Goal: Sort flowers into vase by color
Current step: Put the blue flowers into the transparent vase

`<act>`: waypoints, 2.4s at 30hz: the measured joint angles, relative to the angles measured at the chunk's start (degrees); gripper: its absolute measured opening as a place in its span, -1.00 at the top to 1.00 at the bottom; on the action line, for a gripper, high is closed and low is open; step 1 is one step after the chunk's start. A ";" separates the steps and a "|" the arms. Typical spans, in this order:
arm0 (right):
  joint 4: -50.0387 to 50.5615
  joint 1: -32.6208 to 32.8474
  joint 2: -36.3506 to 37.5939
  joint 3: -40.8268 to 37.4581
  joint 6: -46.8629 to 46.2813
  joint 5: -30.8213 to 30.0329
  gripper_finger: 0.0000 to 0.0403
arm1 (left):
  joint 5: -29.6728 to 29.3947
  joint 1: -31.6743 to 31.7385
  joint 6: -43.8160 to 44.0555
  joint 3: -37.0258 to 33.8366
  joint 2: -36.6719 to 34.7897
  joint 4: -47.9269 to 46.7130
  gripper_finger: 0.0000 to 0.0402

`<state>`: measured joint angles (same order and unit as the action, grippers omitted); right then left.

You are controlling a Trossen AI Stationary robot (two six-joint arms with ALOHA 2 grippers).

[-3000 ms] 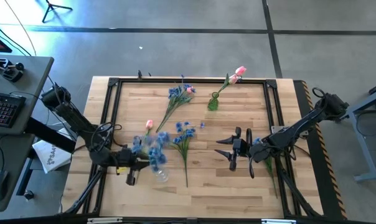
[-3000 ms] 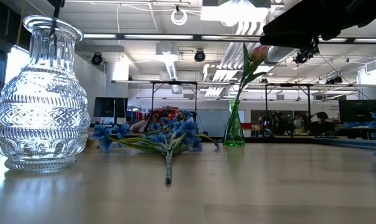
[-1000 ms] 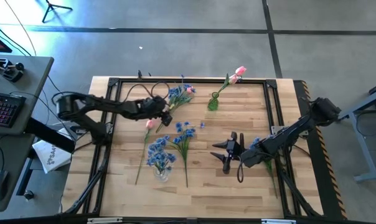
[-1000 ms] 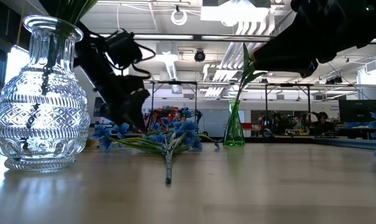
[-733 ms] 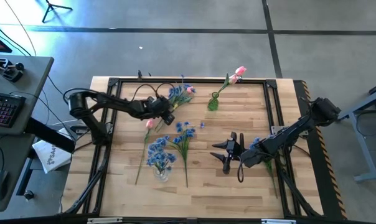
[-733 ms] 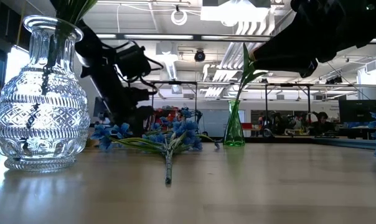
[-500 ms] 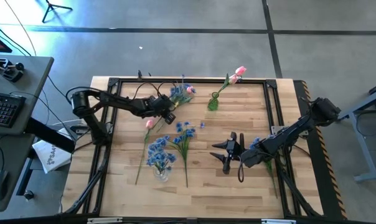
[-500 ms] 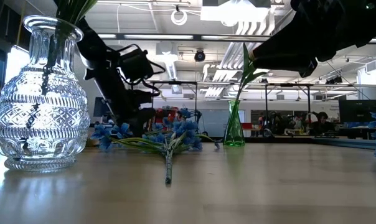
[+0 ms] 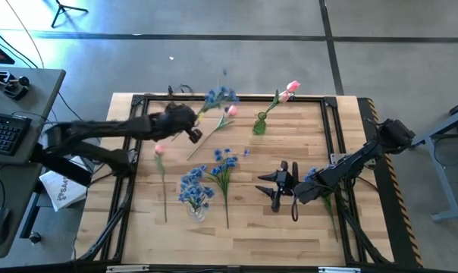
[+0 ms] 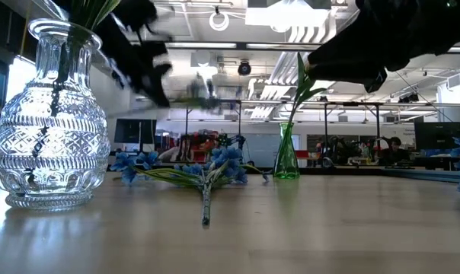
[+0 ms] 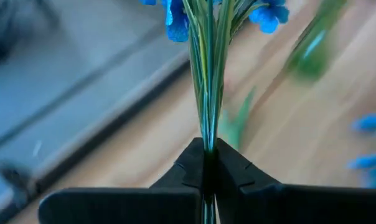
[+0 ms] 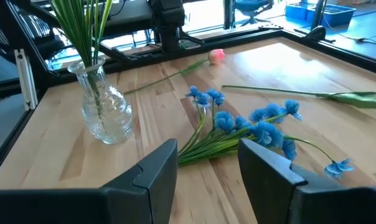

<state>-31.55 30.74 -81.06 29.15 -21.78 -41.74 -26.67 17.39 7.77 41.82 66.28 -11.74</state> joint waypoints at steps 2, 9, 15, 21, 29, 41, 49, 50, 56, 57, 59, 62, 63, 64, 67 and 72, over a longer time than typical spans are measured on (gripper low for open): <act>-0.24 0.00 0.00 0.00 0.15 -0.07 0.18 | 0.26 -2.94 -2.52 0.00 -6.71 2.18 0.99; -2.73 0.00 0.00 0.00 2.06 -0.10 0.18 | 13.16 -18.05 -11.00 -0.74 -22.07 20.39 1.00; -4.94 0.00 0.00 0.02 4.29 -0.12 0.18 | 21.05 -34.44 -19.76 -2.36 -20.83 37.13 1.00; -14.67 -0.02 0.00 0.02 14.51 6.33 0.18 | 18.20 -45.99 -27.69 -2.38 -13.88 50.39 1.00; -18.16 -0.20 0.00 10.10 39.06 14.57 0.18 | 18.87 -50.41 -37.37 0.86 -2.77 68.13 1.00; 0.74 -5.90 -3.30 30.32 44.02 27.40 0.18 | 22.51 -49.10 -41.12 11.30 8.32 68.40 1.00; 0.54 -6.82 -14.64 39.67 47.98 26.35 0.18 | 22.49 -47.38 -40.86 13.16 12.08 68.30 1.00; 0.50 -6.82 -15.56 40.79 47.98 24.74 0.18 | 22.49 -47.37 -40.32 13.16 12.09 68.28 1.00; 0.49 -6.78 -18.84 44.65 47.80 16.10 0.18 | 21.98 -47.41 -38.47 13.16 11.98 68.05 1.00; 0.43 -6.80 -19.02 44.95 47.78 16.56 0.18 | 21.91 -47.41 -38.42 13.16 11.98 67.95 1.00; 0.43 -6.80 -19.08 45.13 47.78 18.25 0.18 | 21.84 -47.39 -38.25 13.16 11.98 67.08 1.00; 0.04 -6.69 -19.08 45.13 47.68 19.92 0.20 | 21.00 -47.41 -38.28 13.16 12.00 66.15 1.00; 0.02 -6.52 -19.08 45.13 47.66 19.95 0.22 | 20.97 -47.41 -38.26 13.16 12.00 66.13 1.00; -0.08 -6.35 -19.08 45.13 47.69 19.96 0.25 | 20.94 -47.40 -38.27 13.16 11.98 66.13 1.00; -0.11 -6.25 -19.08 45.13 47.74 20.38 0.41 | 20.82 -47.39 -38.30 13.16 11.98 65.77 1.00; -0.33 -6.32 -19.08 45.13 47.57 21.00 0.77 | 18.90 -47.43 -38.34 13.16 11.98 64.68 1.00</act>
<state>-31.88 24.43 -100.14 74.28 25.79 -20.74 -7.78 -30.04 -30.57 54.98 78.26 52.94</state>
